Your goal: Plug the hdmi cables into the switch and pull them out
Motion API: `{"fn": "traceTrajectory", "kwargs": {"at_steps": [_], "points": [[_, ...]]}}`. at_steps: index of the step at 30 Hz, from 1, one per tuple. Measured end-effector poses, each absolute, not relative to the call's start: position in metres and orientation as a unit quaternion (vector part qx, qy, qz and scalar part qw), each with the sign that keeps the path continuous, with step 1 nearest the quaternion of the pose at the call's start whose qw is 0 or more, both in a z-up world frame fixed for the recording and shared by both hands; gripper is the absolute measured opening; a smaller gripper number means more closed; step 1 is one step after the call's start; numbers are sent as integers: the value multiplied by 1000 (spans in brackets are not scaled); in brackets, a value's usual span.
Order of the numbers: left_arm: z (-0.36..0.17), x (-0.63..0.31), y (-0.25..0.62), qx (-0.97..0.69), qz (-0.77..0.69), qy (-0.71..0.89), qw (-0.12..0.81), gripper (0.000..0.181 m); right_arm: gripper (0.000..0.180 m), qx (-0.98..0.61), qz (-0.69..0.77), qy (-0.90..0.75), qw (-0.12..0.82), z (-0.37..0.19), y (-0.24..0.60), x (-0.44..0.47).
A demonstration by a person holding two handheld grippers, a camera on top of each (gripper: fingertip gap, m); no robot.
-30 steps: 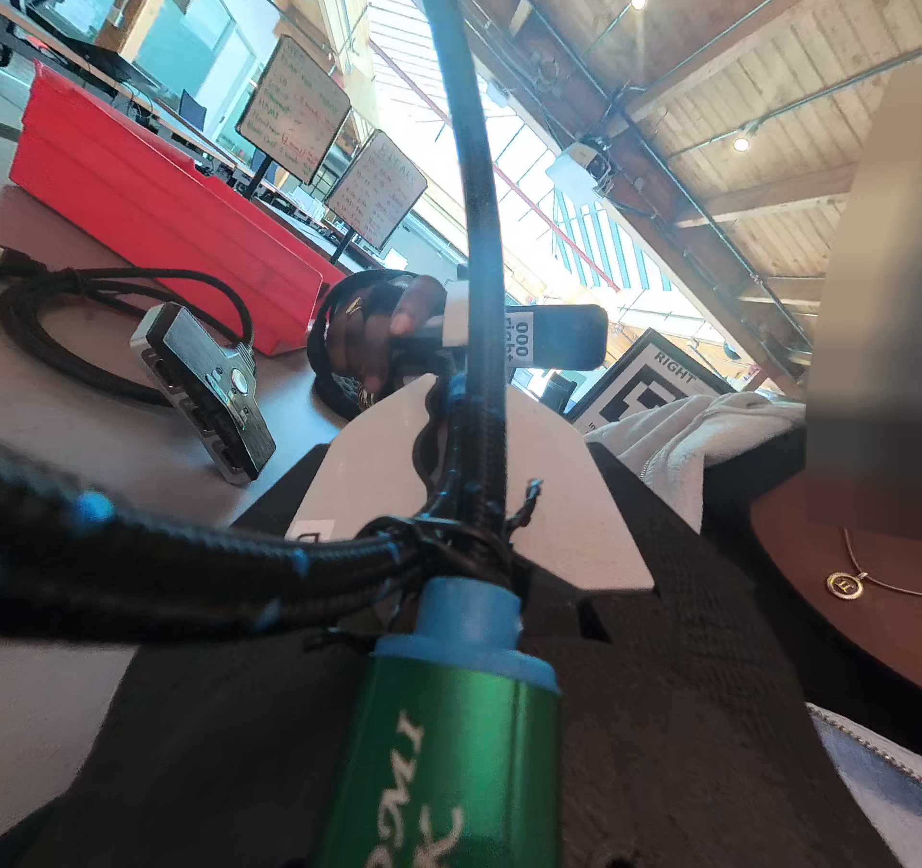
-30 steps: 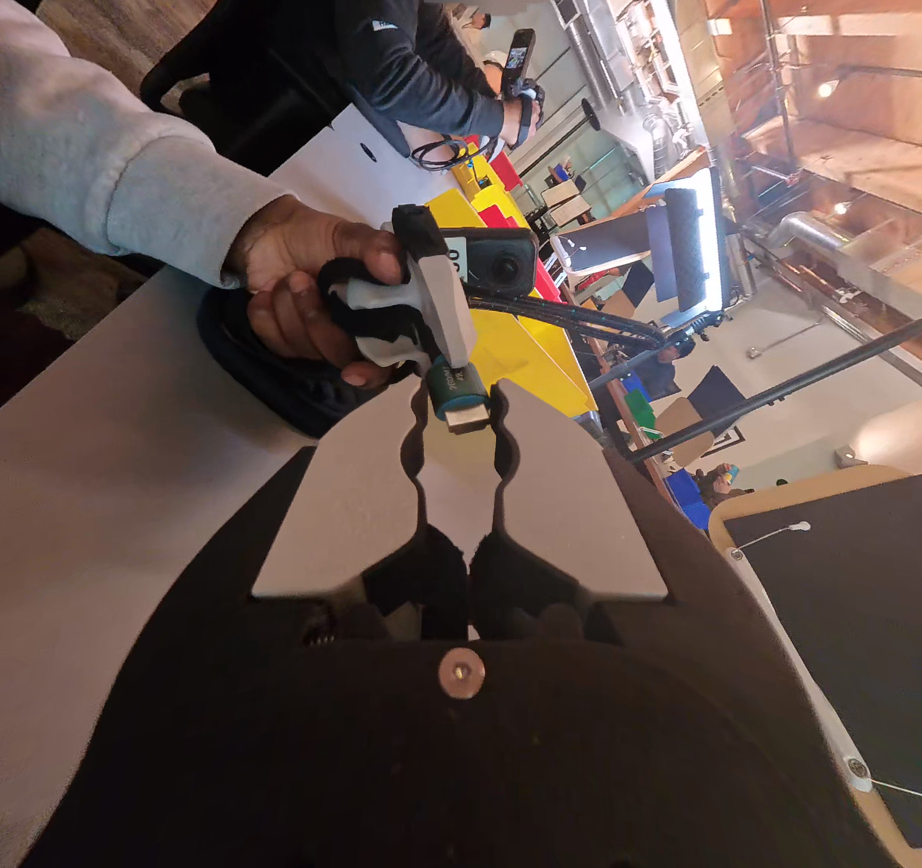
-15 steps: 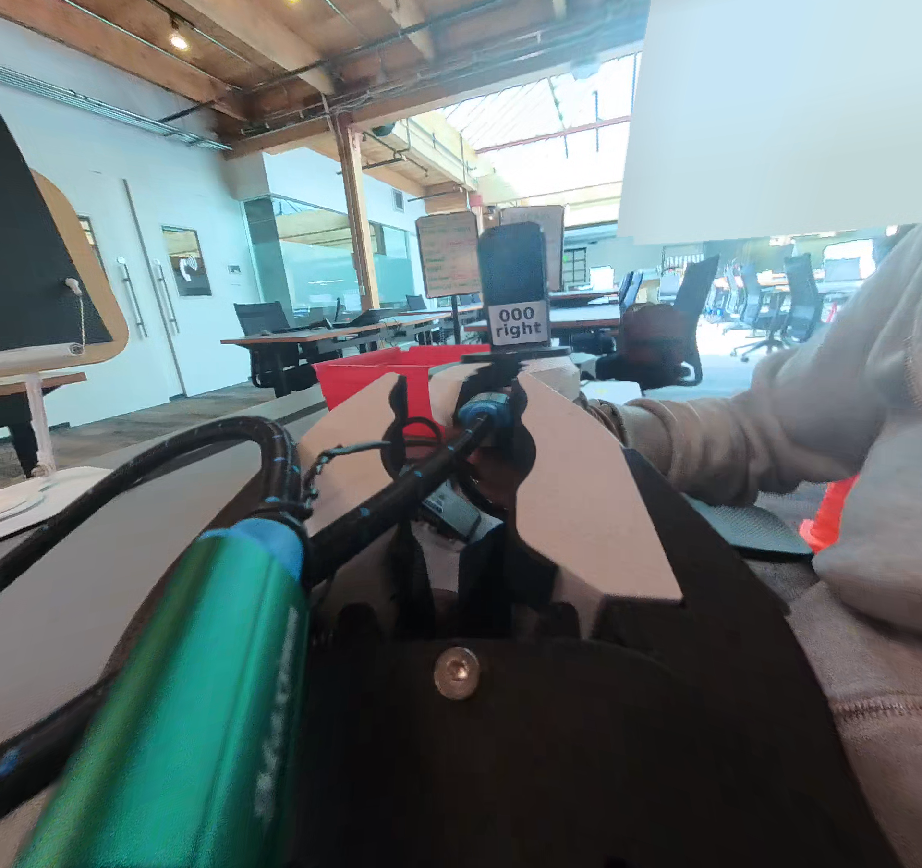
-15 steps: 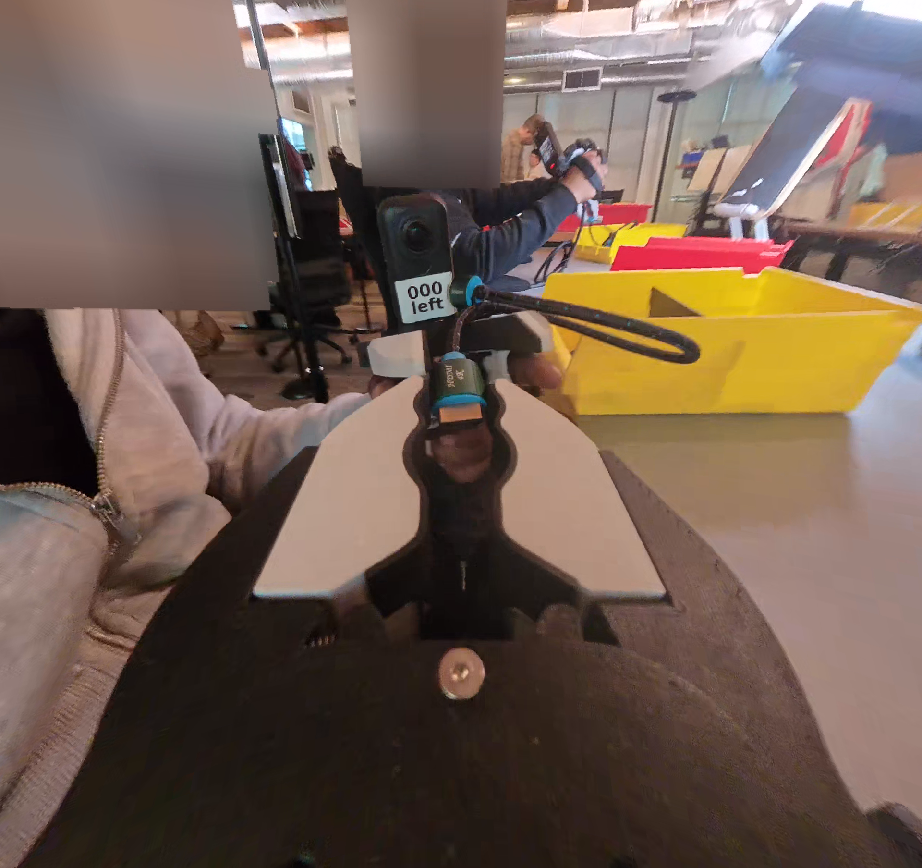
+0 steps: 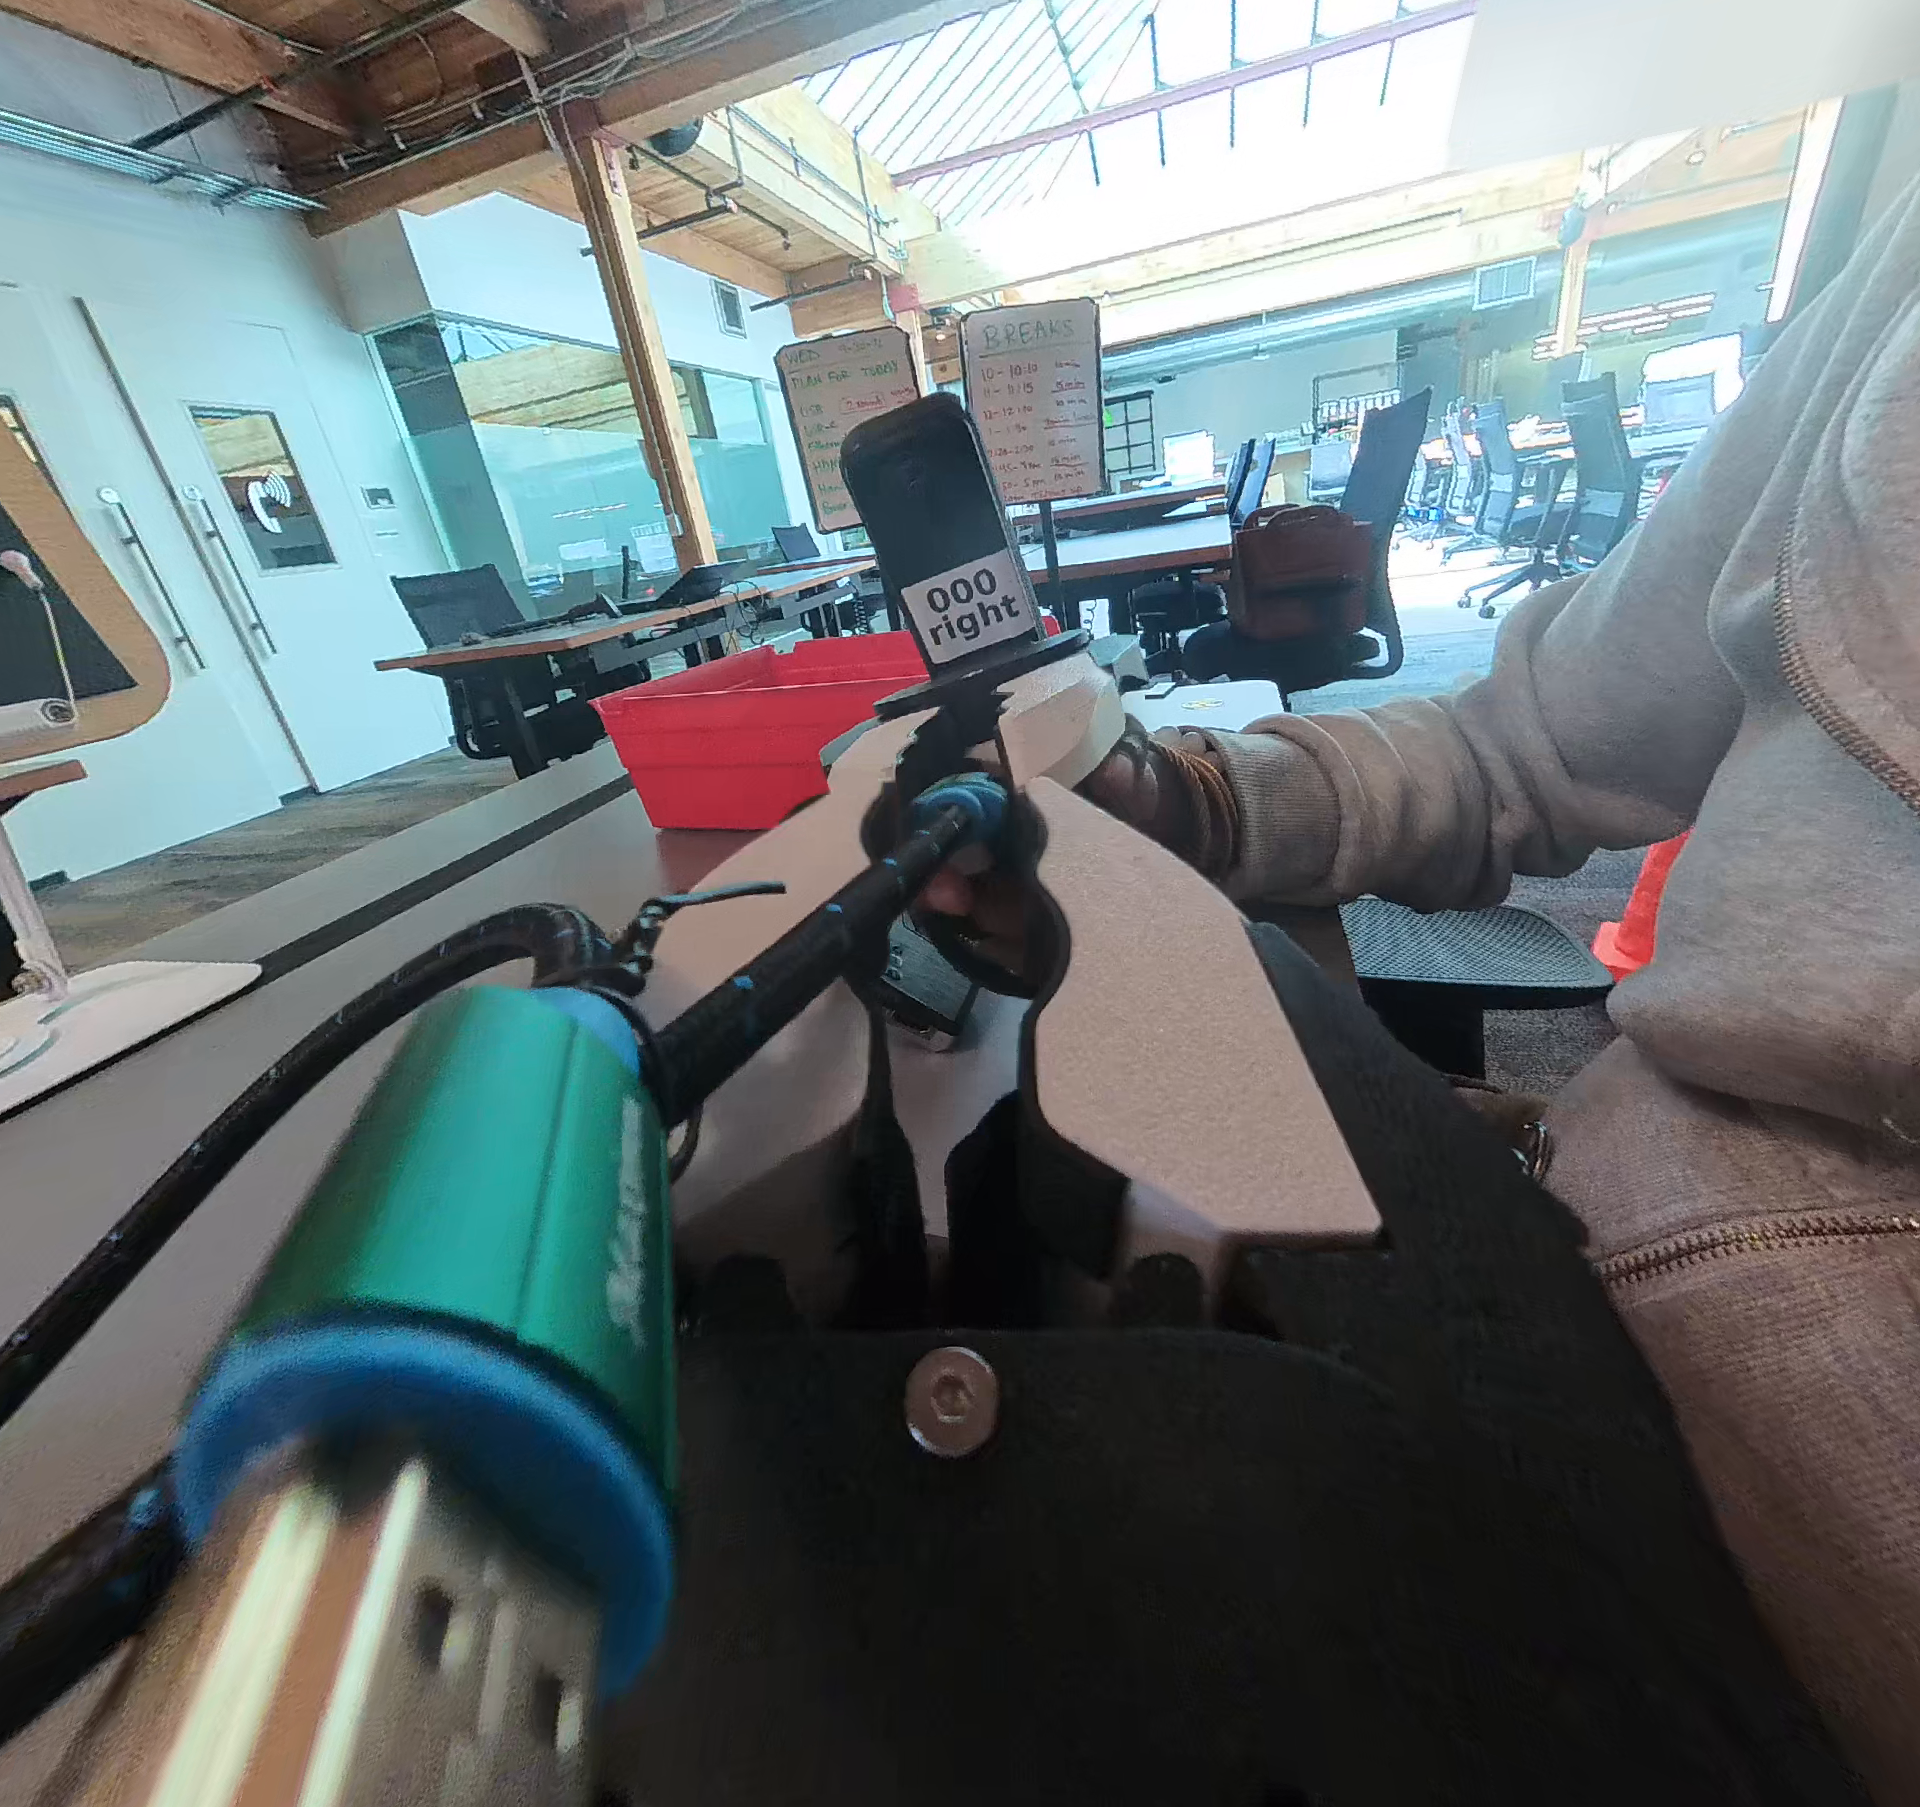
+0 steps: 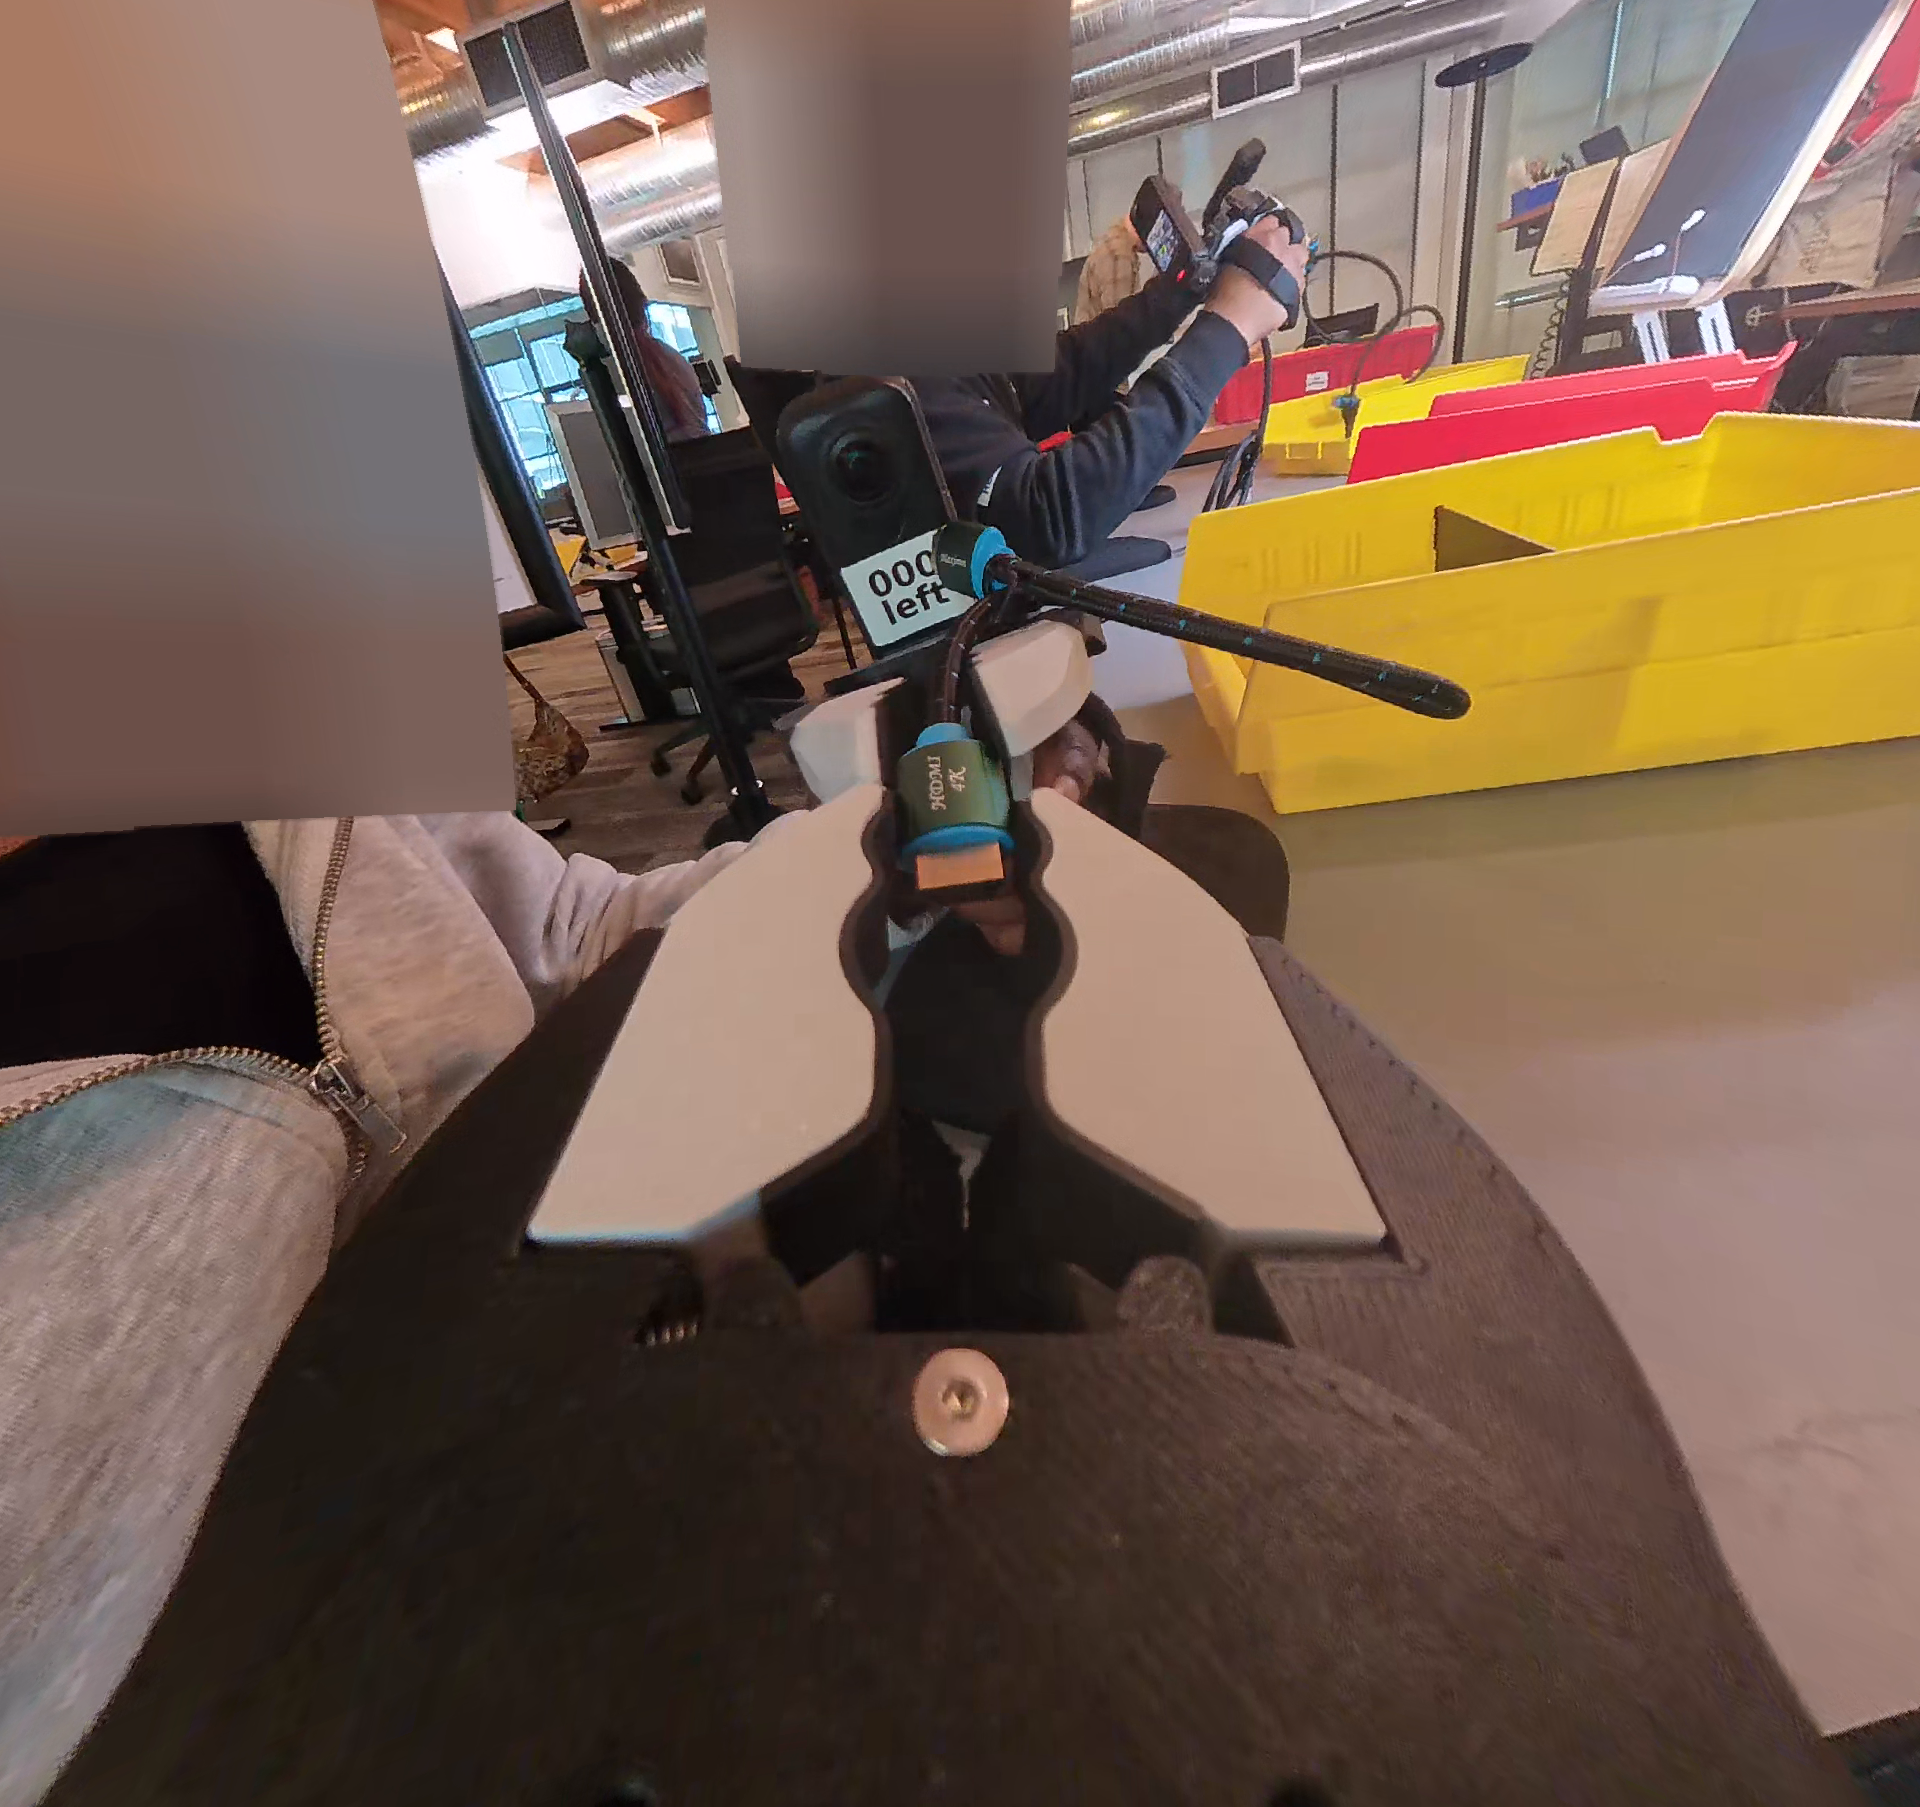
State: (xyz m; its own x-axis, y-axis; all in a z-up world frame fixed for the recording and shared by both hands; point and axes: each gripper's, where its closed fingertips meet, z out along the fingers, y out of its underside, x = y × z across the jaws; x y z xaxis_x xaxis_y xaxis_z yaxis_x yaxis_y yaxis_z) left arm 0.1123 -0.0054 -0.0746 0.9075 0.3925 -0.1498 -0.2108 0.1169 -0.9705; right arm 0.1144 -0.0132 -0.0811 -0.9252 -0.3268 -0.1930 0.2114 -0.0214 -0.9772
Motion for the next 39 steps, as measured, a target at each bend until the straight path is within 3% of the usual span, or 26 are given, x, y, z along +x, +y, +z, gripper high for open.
{"fn": "traceTrajectory", "kwargs": {"at_steps": [15,23,26,39], "points": [[-73,116,-7,-631,165,-77,754,19,22,-65,-718,674,163,-79,-12,118],[-73,113,-8,-629,180,-82,752,20,30,-63,-730,667,135,-75,-10,112],[-69,114,-10,-619,175,-81,761,20,21,-69,-727,670,131,-77,-10,113],[-75,119,-3,-633,154,-73,755,23,20,-107,-717,680,106,-81,-9,120]]}}
